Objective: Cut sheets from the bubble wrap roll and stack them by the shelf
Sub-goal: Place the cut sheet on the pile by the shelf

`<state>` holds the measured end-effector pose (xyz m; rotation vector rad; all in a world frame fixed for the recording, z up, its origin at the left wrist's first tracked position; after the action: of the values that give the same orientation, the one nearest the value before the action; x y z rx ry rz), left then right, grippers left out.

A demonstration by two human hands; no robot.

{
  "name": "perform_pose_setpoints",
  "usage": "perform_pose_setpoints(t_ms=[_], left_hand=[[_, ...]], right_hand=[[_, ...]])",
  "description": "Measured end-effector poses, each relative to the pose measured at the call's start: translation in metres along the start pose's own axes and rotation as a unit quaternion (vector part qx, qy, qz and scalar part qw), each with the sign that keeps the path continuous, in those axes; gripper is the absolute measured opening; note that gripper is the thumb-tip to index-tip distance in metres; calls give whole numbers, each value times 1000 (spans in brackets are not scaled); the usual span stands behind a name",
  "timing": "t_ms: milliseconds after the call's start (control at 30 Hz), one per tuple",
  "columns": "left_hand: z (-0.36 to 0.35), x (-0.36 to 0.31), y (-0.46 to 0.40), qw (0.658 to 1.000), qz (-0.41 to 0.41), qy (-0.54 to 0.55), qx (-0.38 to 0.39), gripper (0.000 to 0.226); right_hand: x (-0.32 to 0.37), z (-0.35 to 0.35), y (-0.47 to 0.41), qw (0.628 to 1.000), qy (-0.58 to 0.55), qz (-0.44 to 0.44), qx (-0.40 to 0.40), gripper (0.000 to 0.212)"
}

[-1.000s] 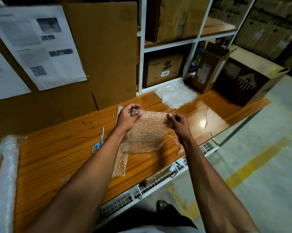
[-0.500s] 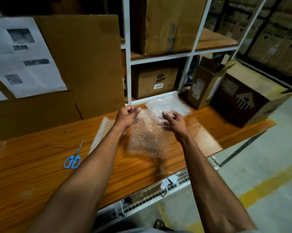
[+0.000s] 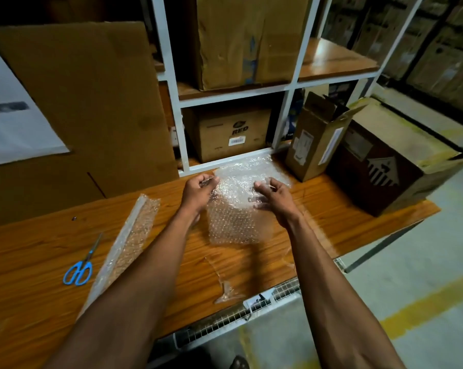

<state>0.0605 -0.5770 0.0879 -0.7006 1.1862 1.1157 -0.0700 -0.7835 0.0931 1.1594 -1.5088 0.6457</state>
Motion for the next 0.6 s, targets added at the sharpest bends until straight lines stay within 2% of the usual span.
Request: perform_pose_setpoints(t_ms=[67,133,433,600], left_hand=[[-7,-4,-10,1000,-5,0,9,25],[-13,-11,-20,1000,-16,0,22,23],[-25,-30,-73,999,-23,28,35,23],[-25,-33,-91,999,-19,20,41,27]], right_hand=[[1,6,-8,1000,-3,6,-24,23],[4,7,-18,999,-13,3,-41,24],[29,9,-67,996,-21,-36,-81,58],[32,10,-81,994,-19,-4,-104,23]])
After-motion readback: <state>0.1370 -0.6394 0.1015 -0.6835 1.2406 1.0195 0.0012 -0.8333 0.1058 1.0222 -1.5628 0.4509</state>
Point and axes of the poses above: each hand's wrist, its own y-axis away from the middle knuckle, its own z-axis out of the back of the hand, x = y × z, the point moved 4 cm from there along -y, towards the middle knuckle, and after that the axes turned 12 degrees about -y, right-handed, at the moved point
